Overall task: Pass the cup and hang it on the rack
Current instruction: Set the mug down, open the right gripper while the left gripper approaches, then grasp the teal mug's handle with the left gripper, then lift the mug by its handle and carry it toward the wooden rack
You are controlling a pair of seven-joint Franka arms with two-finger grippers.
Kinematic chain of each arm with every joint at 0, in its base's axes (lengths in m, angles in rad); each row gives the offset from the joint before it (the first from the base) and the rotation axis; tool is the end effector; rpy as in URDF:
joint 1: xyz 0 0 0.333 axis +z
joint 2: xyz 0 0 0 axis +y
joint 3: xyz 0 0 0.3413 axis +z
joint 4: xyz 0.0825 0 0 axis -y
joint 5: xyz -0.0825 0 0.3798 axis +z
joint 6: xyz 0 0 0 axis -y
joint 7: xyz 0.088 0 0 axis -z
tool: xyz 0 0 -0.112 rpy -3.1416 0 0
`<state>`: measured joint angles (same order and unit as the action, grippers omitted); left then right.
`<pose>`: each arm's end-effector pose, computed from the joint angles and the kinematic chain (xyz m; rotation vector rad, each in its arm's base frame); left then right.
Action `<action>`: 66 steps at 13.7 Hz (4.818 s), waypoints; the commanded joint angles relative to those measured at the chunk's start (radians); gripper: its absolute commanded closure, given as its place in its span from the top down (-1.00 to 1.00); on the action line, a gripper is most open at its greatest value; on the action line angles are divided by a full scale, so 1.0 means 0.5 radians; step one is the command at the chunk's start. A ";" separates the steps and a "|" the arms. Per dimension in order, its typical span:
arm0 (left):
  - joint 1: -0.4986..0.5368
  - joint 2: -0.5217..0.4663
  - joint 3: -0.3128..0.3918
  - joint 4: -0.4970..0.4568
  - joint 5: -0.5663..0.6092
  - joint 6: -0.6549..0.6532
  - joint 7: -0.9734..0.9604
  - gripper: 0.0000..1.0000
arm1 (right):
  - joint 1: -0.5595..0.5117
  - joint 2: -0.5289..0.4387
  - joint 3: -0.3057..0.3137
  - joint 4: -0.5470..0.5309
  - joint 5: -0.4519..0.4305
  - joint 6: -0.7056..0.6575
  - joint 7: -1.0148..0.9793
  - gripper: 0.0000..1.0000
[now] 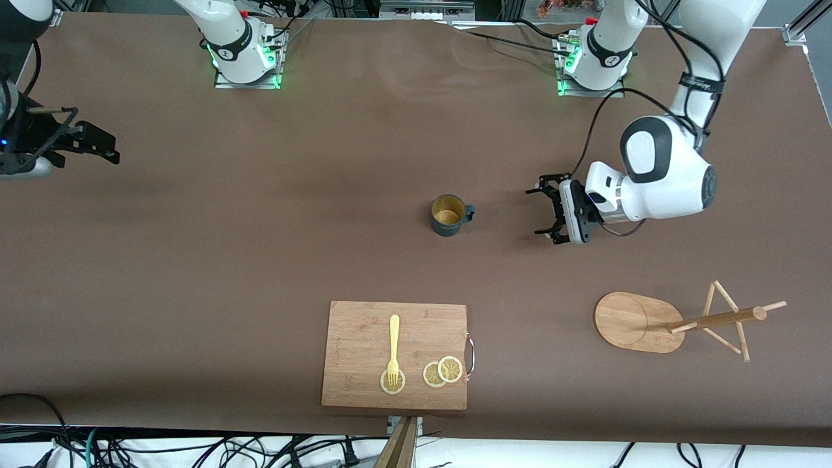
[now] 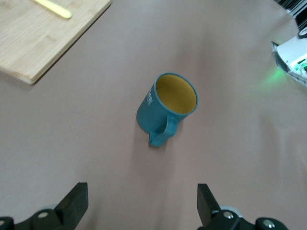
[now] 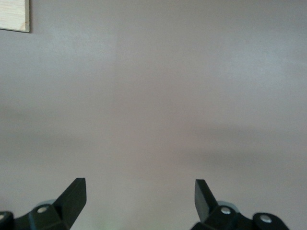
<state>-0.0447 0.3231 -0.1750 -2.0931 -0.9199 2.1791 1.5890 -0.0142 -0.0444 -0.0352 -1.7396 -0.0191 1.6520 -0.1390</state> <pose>0.5519 -0.1546 0.2869 2.0120 -1.3196 0.3644 0.5367 -0.0289 0.5967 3.1242 0.1432 -0.0699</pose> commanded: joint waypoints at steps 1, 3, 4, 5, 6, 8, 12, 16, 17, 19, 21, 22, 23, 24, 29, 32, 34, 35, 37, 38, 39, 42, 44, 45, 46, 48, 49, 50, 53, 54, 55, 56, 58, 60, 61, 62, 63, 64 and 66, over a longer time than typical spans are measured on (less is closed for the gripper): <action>-0.012 0.087 -0.003 -0.057 -0.374 0.063 0.499 1.00 | -0.039 0.033 0.046 0.165 -0.023 -0.085 0.014 1.00; -0.030 0.200 -0.003 -0.066 -0.674 0.063 0.897 1.00 | -0.042 0.076 0.043 0.202 -0.002 -0.162 0.060 1.00; -0.042 0.243 -0.003 -0.066 -0.752 0.063 1.139 1.00 | -0.048 0.080 0.043 0.206 0.007 -0.156 0.063 1.00; -0.049 0.265 -0.003 -0.060 -0.822 0.063 1.312 1.00 | -0.048 0.083 0.040 0.206 0.026 -0.156 0.063 1.00; -0.049 0.301 -0.003 -0.060 -0.872 0.063 1.396 1.00 | -0.051 0.080 0.040 0.206 0.032 -0.165 0.063 1.00; -0.073 0.363 -0.003 -0.057 -0.982 0.063 1.579 1.00 | -0.048 0.080 0.043 0.206 0.035 -0.159 0.060 1.00; -0.116 0.501 -0.003 -0.054 -1.316 0.060 1.945 1.00 | -0.042 0.080 0.046 0.206 0.035 -0.174 0.060 1.00; -0.168 0.584 -0.003 -0.054 -1.504 0.057 2.166 1.00 | -0.039 0.080 0.046 0.206 0.035 -0.178 0.057 1.00; -0.174 0.590 -0.003 -0.057 -1.525 0.057 2.173 1.00 | -0.039 0.080 0.046 0.206 0.035 -0.178 0.057 1.00; -0.205 0.602 -0.009 -0.060 -1.596 0.057 2.206 1.00 | -0.042 0.080 0.043 0.206 0.059 -0.181 0.057 1.00; -0.233 0.630 -0.018 -0.066 -1.697 0.057 2.286 1.00 | -0.039 0.080 0.043 0.206 0.069 -0.181 0.060 1.00; -0.248 0.639 -0.018 -0.069 -1.731 0.057 2.307 1.00 | -0.039 0.080 0.043 0.206 0.069 -0.184 0.060 1.00; -0.257 0.639 -0.018 -0.084 -1.737 0.057 2.317 1.00 | -0.039 0.080 0.046 0.206 0.069 -0.184 0.057 1.00; -0.260 0.636 -0.018 -0.096 -1.756 0.057 2.317 1.00 | -0.039 0.080 0.046 0.206 0.069 -0.184 0.057 1.00; -0.297 0.630 -0.033 -0.155 -1.863 0.063 2.320 1.00 | -0.051 0.092 0.040 0.206 0.075 -0.184 0.057 1.00; -0.316 0.630 -0.061 -0.158 -1.924 0.072 2.320 1.00 | -0.045 0.092 0.043 0.206 0.072 -0.184 0.060 1.00; -0.322 0.627 -0.061 -0.158 -1.937 0.096 2.320 1.00 | -0.048 0.092 0.043 0.206 0.072 -0.184 0.057 1.00; -0.325 0.627 -0.061 -0.158 -1.937 0.097 2.320 0.99 | -0.048 0.092 0.043 0.206 0.072 -0.184 0.057 1.00; -0.325 0.624 -0.061 -0.167 -1.937 0.100 2.393 0.13 | -0.048 0.092 0.043 0.206 0.072 -0.184 0.060 1.00; -0.322 0.624 -0.061 -0.170 -1.940 0.100 2.406 -0.53 | -0.048 0.092 0.043 0.206 0.072 -0.184 0.060 1.00; -0.322 0.624 -0.058 -0.170 -1.940 0.100 2.406 -0.70 | -0.048 0.092 0.043 0.206 0.072 -0.184 0.060 1.00; -0.319 0.615 -0.058 -0.161 -1.940 0.100 2.381 -1.00 | -0.045 0.092 0.043 0.206 0.072 -0.184 0.060 1.00; -0.307 0.606 -0.055 -0.161 -1.940 0.100 2.363 -1.00 | -0.045 0.089 0.043 0.206 0.072 -0.184 0.060 1.00; -0.300 0.590 -0.052 -0.158 -1.940 0.100 2.320 -1.00 | -0.045 0.089 0.043 0.206 0.072 -0.184 0.060 1.00; -0.297 0.548 -0.046 -0.158 -1.928 0.100 2.217 -1.00 | -0.045 0.092 0.043 0.206 0.072 -0.184 0.060 1.00; -0.288 0.450 -0.046 -0.164 -1.873 0.100 1.871 -1.00 | -0.045 0.092 0.043 0.206 0.072 -0.184 0.060 1.00; -0.276 0.401 -0.049 -0.164 -1.824 0.097 1.687 -1.00 | -0.045 0.089 0.043 0.206 0.072 -0.184 0.060 1.00; -0.251 0.336 -0.049 -0.170 -1.766 0.090 1.475 -1.00 | -0.045 0.092 0.043 0.206 0.072 -0.184 0.060 1.00; -0.147 0.064 -0.049 -0.195 -1.282 0.066 0.675 -1.00 | -0.042 0.089 0.043 0.206 0.072 -0.184 0.060 1.00; -0.089 -0.041 -0.046 -0.195 -1.098 0.014 0.402 -1.00 | -0.042 0.089 0.043 0.206 0.072 -0.184 0.060 1.00; -0.016 -0.136 -0.046 -0.189 -0.905 -0.108 0.111 -1.00 | -0.042 0.089 0.043 0.206 0.072 -0.184 0.060 1.00; 0.061 -0.216 -0.034 -0.167 -0.736 -0.240 -0.165 -1.00 | -0.042 0.089 0.043 0.206 0.072 -0.184 0.060 1.00; 0.111 -0.345 0.107 -0.103 -0.487 -0.473 -0.623 -1.00 | -0.042 0.089 0.043 0.206 0.072 -0.184 0.060 1.00; 0.120 -0.379 0.294 -0.026 -0.391 -0.752 -0.928 -1.00 | -0.042 0.089 0.043 0.206 0.072 -0.184 0.060 1.00; 0.120 -0.376 0.422 0.023 -0.387 -0.914 -1.032 -1.00 | -0.042 0.089 0.043 0.206 0.072 -0.184 0.060 1.00; 0.120 -0.373 0.539 0.075 -0.384 -1.059 -1.161 -1.00 | -0.042 0.089 0.043 0.206 0.072 -0.184 0.060 1.00; 0.120 -0.367 0.634 0.112 -0.384 -1.172 -1.287 -1.00 | -0.042 0.092 0.043 0.206 0.072 -0.184 0.060 1.00; 0.138 -0.364 0.717 0.136 -0.387 -1.259 -1.397 -1.00 | -0.042 0.092 0.043 0.206 0.072 -0.184 0.060 1.00; 0.215 -0.352 0.804 0.188 -0.403 -1.376 -1.640 -1.00 | -0.042 0.089 0.043 0.206 0.072 -0.184 0.060 1.00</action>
<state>0.0344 0.1274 0.1996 -2.0505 -1.1328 1.5565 0.8896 -0.0212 -0.0063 -0.0262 -1.6598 0.0024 1.5810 -0.1182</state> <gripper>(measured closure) 0.802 0.000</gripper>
